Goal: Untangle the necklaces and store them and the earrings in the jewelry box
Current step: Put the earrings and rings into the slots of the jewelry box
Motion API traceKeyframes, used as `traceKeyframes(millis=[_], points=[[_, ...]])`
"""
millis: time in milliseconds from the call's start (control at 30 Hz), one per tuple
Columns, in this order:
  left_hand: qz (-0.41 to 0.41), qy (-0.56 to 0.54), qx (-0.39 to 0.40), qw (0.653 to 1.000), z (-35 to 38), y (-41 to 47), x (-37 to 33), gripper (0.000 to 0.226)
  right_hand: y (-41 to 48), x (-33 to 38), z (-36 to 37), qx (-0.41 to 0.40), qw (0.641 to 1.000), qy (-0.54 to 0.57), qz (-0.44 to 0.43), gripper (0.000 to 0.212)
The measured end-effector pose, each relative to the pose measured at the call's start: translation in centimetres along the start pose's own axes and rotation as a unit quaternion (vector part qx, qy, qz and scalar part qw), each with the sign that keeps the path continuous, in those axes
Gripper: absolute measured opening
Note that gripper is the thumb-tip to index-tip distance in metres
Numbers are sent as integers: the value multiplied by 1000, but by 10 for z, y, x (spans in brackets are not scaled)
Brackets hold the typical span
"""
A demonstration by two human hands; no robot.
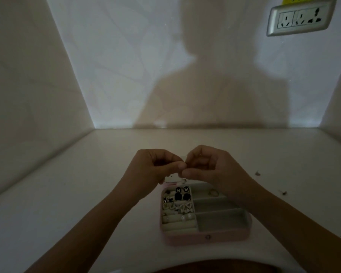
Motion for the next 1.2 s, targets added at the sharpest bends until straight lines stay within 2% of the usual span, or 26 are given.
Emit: traceKeyframes(millis=[300,467,533,600,767,867,1033,1200], points=[[-31,19,17,999,6,-7,2,8,-4,0,-4,-2,996,-68,-56,23],[-54,60,63,995,2,-24,8,8,-11,-2,0,109,987,-116,-8,31],[-65,71,76,992,1,-34,11,10,-14,-1,2,157,979,-131,7,31],[-71,83,78,991,-2,-41,13,11,-13,0,-1,171,975,-142,4,25],[-109,116,69,985,-12,-54,16,14,0,-3,-21,81,985,-150,-24,8],[-141,116,93,979,-16,-59,15,15,5,-11,-26,44,981,-181,-45,5],[-158,124,135,970,-19,-63,15,17,8,-19,-27,17,967,-242,-71,1],[-152,164,114,968,-15,-57,21,23,10,-27,-27,1,949,-300,-96,2]])
Point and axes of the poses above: each hand's wrist, its own y-axis towards the middle knuckle, its own z-axis out of the palm, x = y × z, the point moved 4 cm from there along y, towards the middle knuckle, and after that the axes turned 12 degrees about -x, right-handed, at the moved point
